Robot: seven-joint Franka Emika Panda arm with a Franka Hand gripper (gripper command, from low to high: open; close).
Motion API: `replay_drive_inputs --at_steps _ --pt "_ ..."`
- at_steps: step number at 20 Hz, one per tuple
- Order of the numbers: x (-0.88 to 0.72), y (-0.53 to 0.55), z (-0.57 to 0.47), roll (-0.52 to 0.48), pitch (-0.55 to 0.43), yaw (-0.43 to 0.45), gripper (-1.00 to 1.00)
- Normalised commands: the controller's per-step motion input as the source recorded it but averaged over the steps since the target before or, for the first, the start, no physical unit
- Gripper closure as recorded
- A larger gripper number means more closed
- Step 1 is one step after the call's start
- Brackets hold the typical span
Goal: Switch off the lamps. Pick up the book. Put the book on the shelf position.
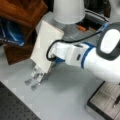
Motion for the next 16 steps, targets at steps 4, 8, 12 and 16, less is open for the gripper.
replay_drive_inputs --at_steps 4,8,12,16 --pt "0.32 0.07 0.63 -0.169 0.137 -0.159 1.0" --pt "0.24 0.04 0.51 -0.13 0.113 -0.157 1.0" --pt "0.18 0.02 0.4 -0.138 0.081 -0.136 1.0" --pt "0.13 0.03 0.32 -0.146 0.05 -0.125 1.0"
